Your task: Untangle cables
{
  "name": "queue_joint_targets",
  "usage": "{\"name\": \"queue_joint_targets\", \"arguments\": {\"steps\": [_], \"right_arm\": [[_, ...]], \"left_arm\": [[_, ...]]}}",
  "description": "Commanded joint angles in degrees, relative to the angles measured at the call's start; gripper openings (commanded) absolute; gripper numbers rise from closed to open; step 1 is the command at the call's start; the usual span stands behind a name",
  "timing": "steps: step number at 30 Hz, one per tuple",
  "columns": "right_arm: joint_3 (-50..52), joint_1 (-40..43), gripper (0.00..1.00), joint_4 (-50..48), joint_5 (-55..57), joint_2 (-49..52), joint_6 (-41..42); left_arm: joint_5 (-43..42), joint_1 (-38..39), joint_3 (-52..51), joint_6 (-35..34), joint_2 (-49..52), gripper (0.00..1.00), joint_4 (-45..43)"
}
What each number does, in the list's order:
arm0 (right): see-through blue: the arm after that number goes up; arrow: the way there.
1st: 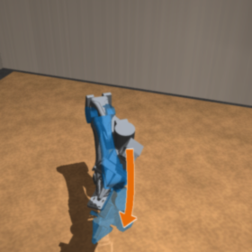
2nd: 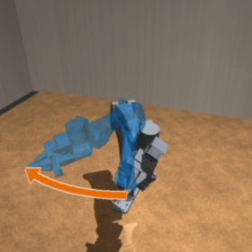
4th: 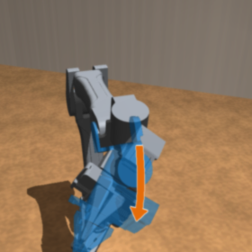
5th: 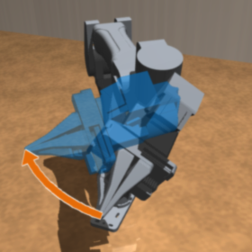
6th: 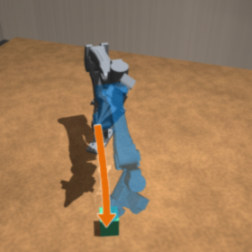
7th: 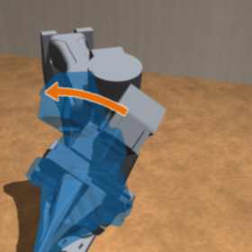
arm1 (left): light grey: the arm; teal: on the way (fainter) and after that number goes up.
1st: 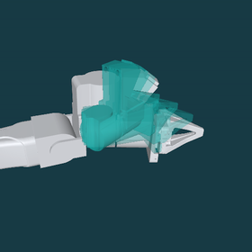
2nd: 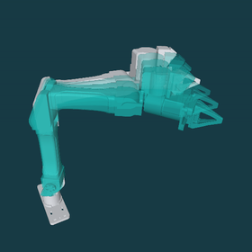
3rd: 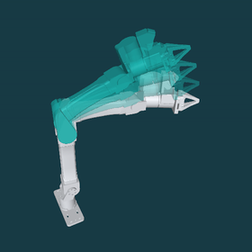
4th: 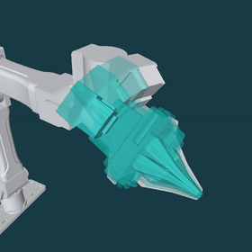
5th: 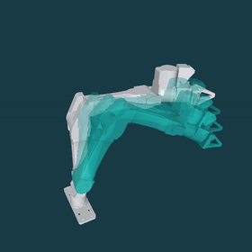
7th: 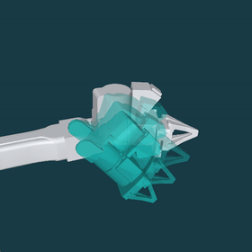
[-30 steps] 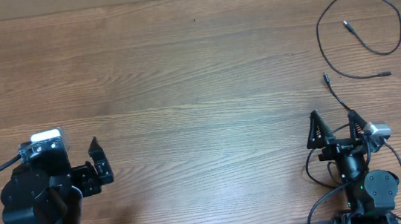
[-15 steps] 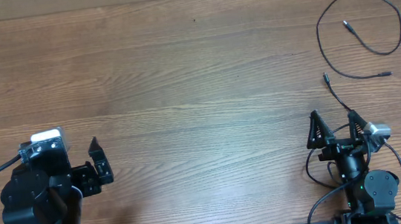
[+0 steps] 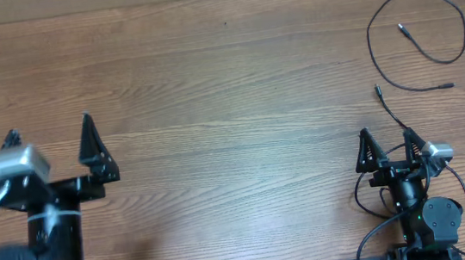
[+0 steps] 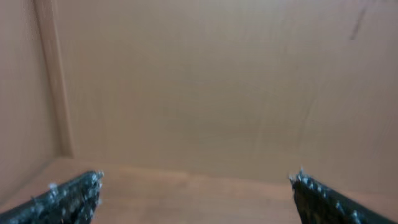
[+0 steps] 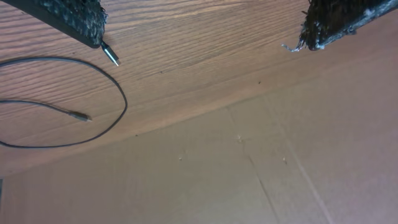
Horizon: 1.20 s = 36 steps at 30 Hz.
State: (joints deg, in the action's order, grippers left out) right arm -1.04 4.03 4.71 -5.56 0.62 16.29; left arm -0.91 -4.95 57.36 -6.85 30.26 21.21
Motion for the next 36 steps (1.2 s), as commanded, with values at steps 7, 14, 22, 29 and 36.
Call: {"name": "queue_joint_targets", "arguments": {"steps": [7, 14, 22, 29, 36], "right_arm": [[0.6, 0.2, 1.0, -0.3, 0.1, -0.5, 0.2], [0.6, 0.2, 1.0, -0.3, 0.1, -0.5, 0.2], [0.6, 0.2, 1.0, -0.3, 0.1, -0.5, 0.2], [0.6, 0.2, 1.0, -0.3, 0.1, -0.5, 0.2], [0.6, 0.2, 1.0, -0.3, 0.1, -0.5, 0.2]], "left_arm": [[-10.6, -1.4, -31.0, 0.3, -13.4, 0.99, -42.2], [-16.7, -1.6, -44.8, 9.1, -28.0, 1.0, -47.1], [-18.1, 1.6, -52.9, 24.8, -30.1, 1.0, -41.2], [-13.0, 3.5, -57.1, 28.7, -30.1, 0.99, -32.8], [-7.1, 2.0, -57.1, 17.7, -30.1, 1.0, -20.2]]}}
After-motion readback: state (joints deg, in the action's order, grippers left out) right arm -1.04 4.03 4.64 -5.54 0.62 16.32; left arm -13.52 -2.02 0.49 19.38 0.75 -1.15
